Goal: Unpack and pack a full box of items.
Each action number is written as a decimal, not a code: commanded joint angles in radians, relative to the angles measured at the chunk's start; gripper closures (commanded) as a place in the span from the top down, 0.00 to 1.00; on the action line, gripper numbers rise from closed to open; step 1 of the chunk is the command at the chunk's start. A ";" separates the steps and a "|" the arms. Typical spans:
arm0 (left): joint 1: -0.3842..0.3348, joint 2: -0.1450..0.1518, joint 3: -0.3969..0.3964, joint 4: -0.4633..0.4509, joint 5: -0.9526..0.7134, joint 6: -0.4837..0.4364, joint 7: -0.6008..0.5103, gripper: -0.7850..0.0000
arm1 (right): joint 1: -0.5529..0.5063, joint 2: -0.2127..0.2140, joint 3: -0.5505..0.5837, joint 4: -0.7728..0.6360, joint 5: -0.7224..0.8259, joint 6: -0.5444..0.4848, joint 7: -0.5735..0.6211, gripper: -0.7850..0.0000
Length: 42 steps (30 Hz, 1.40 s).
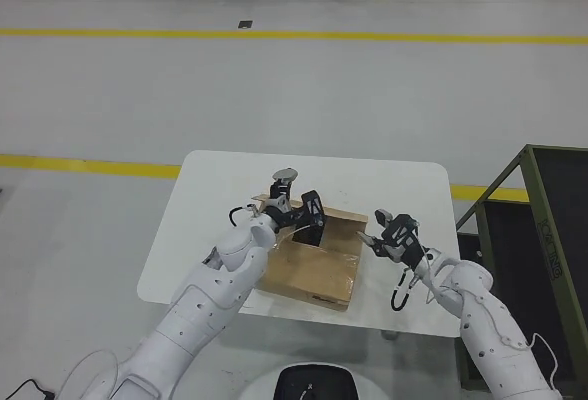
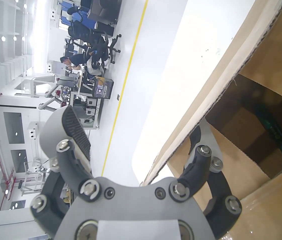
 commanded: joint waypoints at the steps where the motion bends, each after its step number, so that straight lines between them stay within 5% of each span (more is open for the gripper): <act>1: -0.003 -0.001 -0.004 0.005 0.001 0.000 0.003 1.00 | 0.020 -0.003 -0.014 0.025 -0.003 -0.001 -0.005 0.55; 8: -0.007 -0.003 -0.013 0.021 0.007 -0.004 0.009 1.00 | 0.076 -0.009 -0.057 0.089 -0.023 -0.021 -0.031 0.40; 13: -0.006 -0.004 -0.018 0.026 0.010 -0.003 0.011 1.00 | 0.104 -0.013 -0.080 0.122 -0.032 -0.025 -0.048 0.00; 20: 0.002 -0.005 -0.033 0.022 0.002 -0.009 0.004 1.00 | 0.133 -0.018 -0.088 0.159 0.003 -0.017 -0.068 0.00; 26: 0.028 0.000 -0.082 -0.024 -0.057 -0.011 -0.003 1.00 | 0.134 -0.024 -0.056 0.166 0.187 -0.044 -0.035 0.00; 42: 0.127 0.027 -0.196 -0.182 -0.209 -0.194 -0.005 1.00 | 0.123 -0.040 0.007 0.213 0.811 -0.019 0.323 0.00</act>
